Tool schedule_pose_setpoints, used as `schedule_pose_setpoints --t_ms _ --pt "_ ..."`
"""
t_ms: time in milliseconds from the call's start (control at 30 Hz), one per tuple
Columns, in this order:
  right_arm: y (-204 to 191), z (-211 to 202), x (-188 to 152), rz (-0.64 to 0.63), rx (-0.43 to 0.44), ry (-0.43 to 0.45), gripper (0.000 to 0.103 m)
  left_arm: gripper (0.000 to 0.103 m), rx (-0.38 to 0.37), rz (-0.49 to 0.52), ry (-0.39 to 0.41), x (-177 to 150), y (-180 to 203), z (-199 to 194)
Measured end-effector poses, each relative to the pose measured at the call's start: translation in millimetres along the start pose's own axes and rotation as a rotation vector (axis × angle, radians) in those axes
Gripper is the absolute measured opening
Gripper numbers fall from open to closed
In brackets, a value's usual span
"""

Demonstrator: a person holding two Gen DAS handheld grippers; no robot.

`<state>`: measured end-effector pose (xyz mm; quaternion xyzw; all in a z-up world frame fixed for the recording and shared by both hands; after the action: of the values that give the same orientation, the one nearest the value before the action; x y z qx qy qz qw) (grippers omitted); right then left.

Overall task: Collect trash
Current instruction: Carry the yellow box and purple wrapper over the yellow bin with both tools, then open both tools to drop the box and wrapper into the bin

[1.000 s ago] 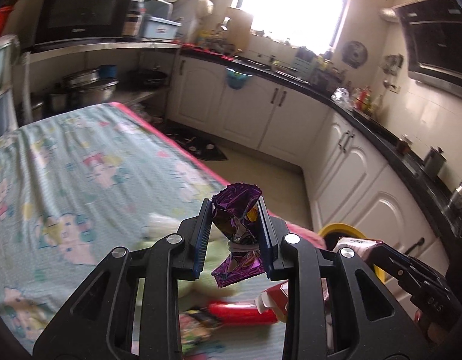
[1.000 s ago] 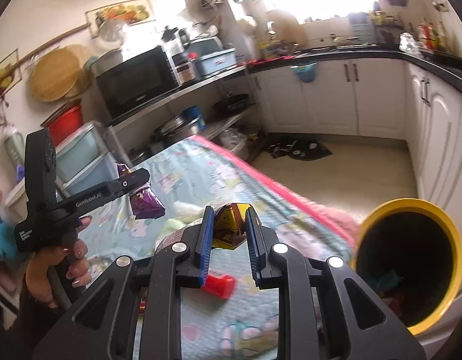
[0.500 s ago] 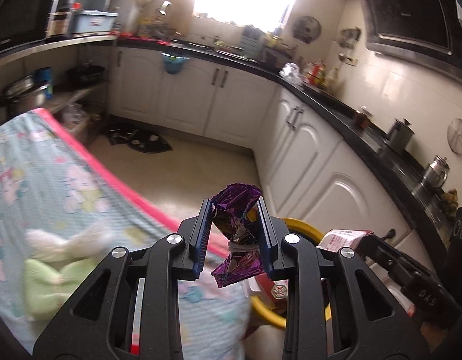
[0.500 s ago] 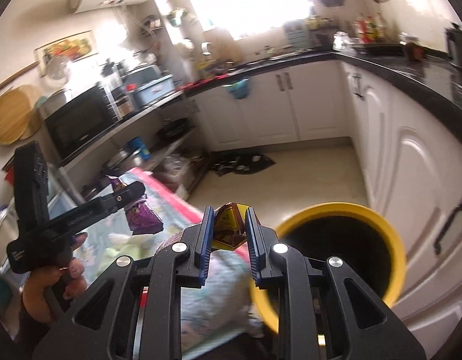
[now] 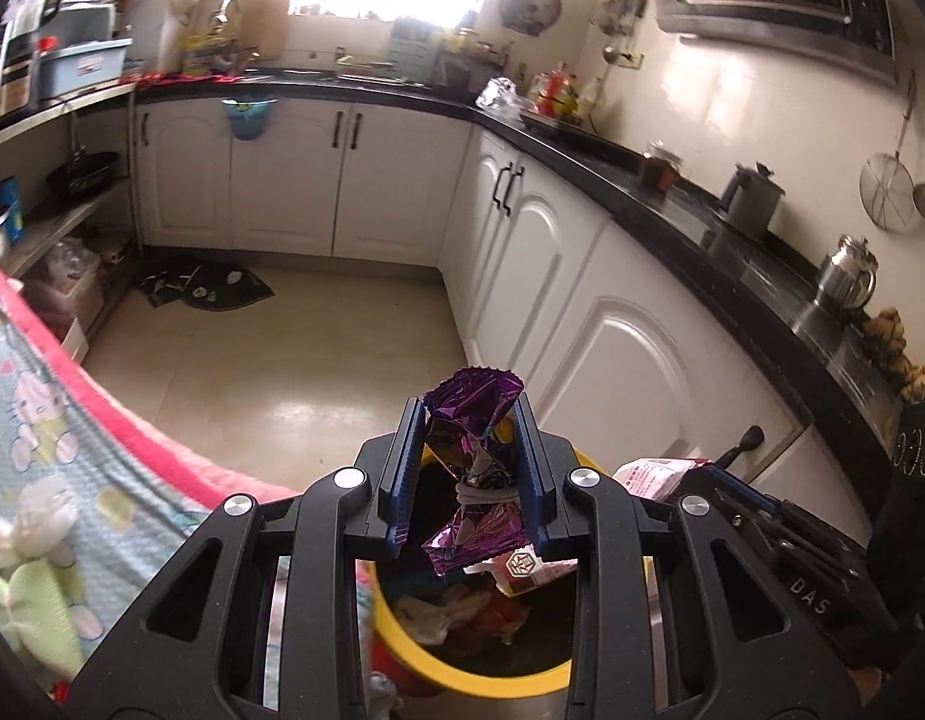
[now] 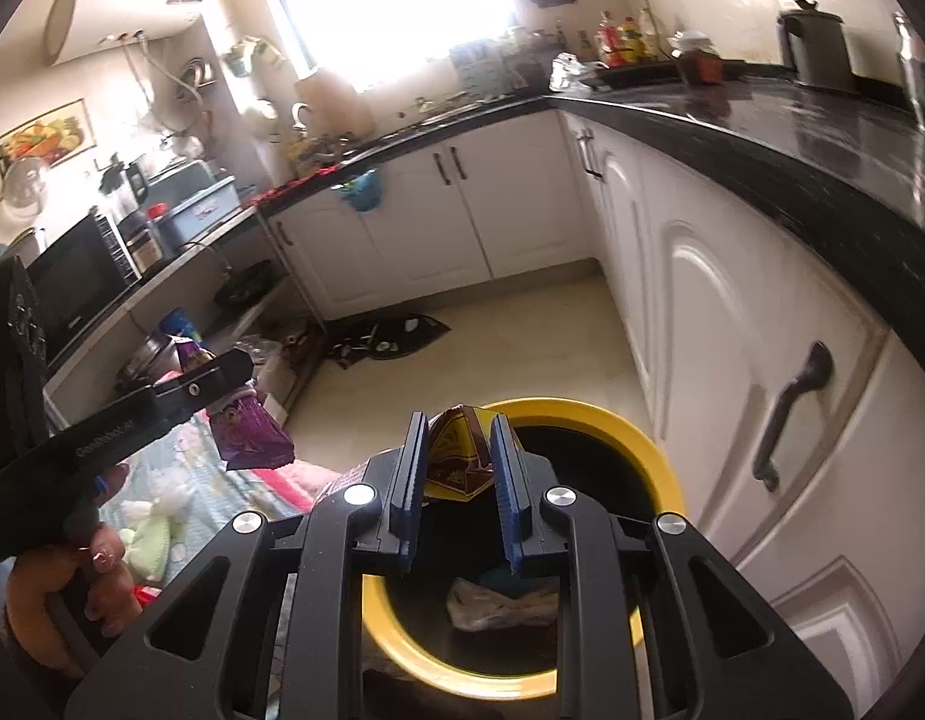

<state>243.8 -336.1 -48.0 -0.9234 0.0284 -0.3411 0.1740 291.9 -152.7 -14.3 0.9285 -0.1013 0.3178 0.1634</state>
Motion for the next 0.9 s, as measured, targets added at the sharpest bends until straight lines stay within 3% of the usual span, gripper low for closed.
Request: schedule_pose_setpoints --t_ms 467,900 --pt "28 24 -13 0.044 -0.08 -0.052 0.021 0.023 -0.014 0.072 -0.083 -5 33 44" --pt "35 62 -29 0.053 -0.131 -0.148 0.021 0.024 -0.033 0.028 -0.173 -26 23 77"
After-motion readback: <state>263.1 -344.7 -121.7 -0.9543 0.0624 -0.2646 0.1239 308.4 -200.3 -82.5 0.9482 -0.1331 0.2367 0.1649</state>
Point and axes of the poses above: each gripper's, at about its wrist camera, not at the fingertips, and z roughly the way its jaws point, y to its right, x to its top, the point moved 4 cm from there along z, roughly the way its jaws point, and after that the axes turned 14 degrees about -y, right-handed, at the moved point
